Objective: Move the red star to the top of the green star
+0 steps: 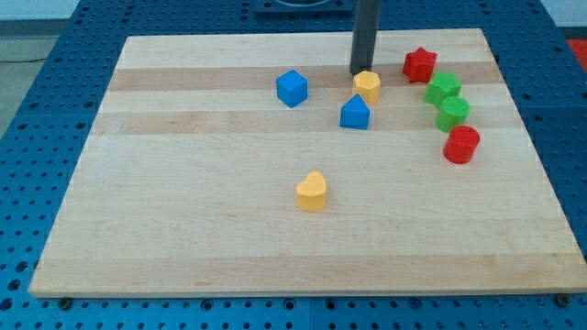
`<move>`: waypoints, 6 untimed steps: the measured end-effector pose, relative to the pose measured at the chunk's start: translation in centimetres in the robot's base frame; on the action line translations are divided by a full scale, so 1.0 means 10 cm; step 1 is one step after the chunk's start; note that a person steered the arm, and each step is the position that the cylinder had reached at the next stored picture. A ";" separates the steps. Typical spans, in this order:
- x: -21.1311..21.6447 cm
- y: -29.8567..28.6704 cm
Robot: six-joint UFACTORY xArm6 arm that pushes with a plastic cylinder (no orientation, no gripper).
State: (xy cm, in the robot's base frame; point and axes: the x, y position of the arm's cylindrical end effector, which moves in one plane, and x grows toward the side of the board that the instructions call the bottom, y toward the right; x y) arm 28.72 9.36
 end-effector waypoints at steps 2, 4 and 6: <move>0.00 0.35; 0.00 0.69; 0.00 0.66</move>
